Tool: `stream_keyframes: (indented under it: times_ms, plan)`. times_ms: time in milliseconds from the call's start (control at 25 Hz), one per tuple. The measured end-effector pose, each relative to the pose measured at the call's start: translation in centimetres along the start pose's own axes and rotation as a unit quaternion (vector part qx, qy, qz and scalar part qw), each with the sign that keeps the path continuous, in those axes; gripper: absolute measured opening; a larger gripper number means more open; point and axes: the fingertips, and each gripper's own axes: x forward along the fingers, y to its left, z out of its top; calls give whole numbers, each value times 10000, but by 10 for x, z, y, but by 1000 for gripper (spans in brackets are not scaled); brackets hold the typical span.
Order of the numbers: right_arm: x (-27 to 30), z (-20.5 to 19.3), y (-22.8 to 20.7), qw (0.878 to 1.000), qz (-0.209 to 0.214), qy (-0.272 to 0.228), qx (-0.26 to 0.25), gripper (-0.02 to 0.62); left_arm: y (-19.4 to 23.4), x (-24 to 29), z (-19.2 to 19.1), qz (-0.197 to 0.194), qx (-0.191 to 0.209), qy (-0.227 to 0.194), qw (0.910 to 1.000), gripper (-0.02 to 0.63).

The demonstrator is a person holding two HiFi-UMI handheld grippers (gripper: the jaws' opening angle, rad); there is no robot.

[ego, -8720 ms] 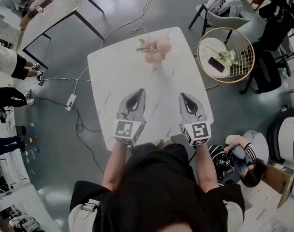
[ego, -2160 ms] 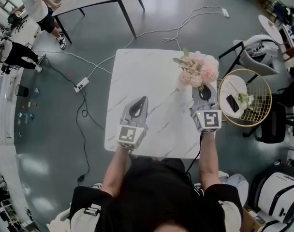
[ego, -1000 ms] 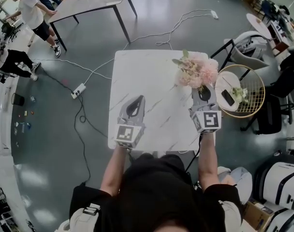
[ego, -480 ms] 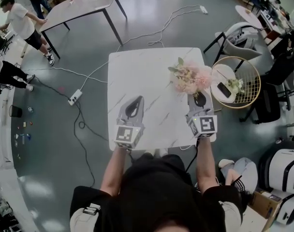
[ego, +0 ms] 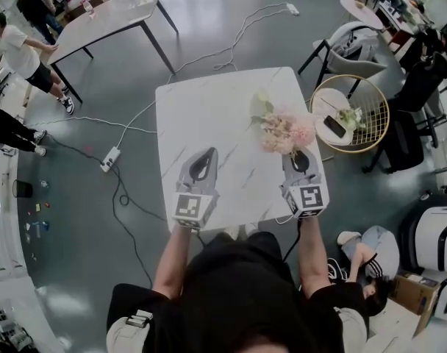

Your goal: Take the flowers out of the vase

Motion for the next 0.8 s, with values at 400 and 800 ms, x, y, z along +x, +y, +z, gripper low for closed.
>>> stream_keyframes:
  times_ms: [400,800]
  plan:
    - [-34,-18,10,9993,-326,146,103,15,-12,-4,-8,-326,88,7,9994,8]
    - [-59,-38,24,9980,-497,324,196,16,-20,-12,-13,-540,143,61,9984,8]
